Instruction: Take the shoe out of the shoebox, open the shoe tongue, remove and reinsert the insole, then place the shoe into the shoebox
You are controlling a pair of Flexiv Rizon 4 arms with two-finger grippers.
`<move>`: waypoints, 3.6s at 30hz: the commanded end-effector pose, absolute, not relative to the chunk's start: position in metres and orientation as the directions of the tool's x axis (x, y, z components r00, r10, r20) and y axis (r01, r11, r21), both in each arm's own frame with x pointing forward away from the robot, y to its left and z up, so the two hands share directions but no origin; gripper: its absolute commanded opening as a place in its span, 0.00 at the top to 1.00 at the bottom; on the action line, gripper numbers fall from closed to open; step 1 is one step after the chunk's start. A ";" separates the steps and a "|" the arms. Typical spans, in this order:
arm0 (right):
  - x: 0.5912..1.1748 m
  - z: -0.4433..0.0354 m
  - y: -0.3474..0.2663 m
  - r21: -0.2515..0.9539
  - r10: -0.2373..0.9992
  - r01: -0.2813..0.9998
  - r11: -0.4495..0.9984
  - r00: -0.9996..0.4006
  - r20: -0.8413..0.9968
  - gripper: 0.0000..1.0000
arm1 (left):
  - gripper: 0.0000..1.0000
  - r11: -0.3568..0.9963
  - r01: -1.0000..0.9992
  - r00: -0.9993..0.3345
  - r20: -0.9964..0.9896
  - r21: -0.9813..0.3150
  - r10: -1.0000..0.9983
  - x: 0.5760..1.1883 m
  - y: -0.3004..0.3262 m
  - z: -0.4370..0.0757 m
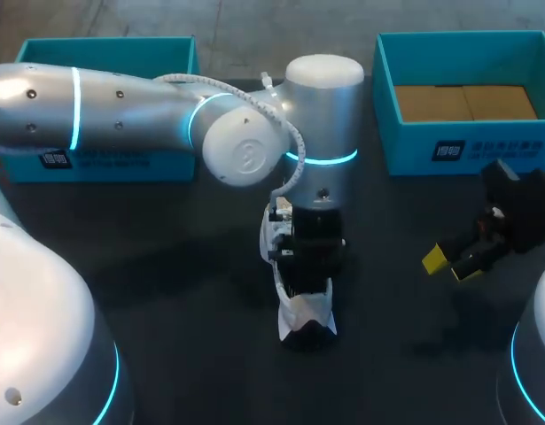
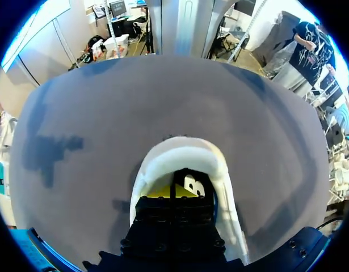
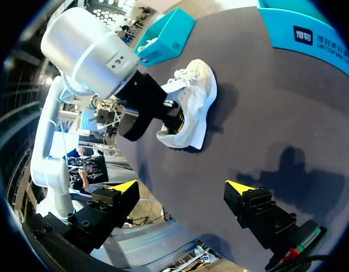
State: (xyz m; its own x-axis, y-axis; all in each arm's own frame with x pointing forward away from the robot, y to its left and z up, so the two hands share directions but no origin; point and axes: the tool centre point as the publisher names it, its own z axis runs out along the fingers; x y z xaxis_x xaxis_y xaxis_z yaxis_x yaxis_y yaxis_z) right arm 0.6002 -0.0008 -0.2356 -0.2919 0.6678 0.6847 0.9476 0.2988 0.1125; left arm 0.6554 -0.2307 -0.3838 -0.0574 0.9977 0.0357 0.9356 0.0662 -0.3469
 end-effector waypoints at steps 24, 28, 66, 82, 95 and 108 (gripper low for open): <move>0.599 -0.235 -0.001 0.111 0.670 0.948 0.298 -0.291 0.683 0.00 | 1.00 0.034 0.929 -0.043 -0.017 -0.369 0.999 0.646 -0.228 -0.385; 0.599 -0.235 -0.001 0.111 0.670 0.948 0.298 -0.291 0.683 0.00 | 1.00 0.033 0.926 -0.035 0.003 -0.375 0.999 0.644 -0.227 -0.390; 0.599 -0.235 -0.001 0.111 0.670 0.948 0.298 -0.291 0.683 0.00 | 1.00 0.028 0.954 -0.029 0.003 -0.297 1.000 0.670 -0.216 -0.354; 0.599 -0.235 -0.001 0.111 0.670 0.948 0.298 -0.291 0.683 0.00 | 0.55 0.069 0.967 -0.067 0.016 -0.247 0.998 0.682 -0.219 -0.359; 0.599 -0.235 -0.001 0.111 0.670 0.948 0.298 -0.291 0.683 0.00 | 0.50 0.091 0.966 -0.085 0.033 -0.241 0.996 0.692 -0.218 -0.366; 0.599 -0.235 -0.001 0.111 0.670 0.948 0.298 -0.291 0.683 0.00 | 0.45 0.123 0.965 -0.125 0.005 -0.232 0.992 0.700 -0.212 -0.363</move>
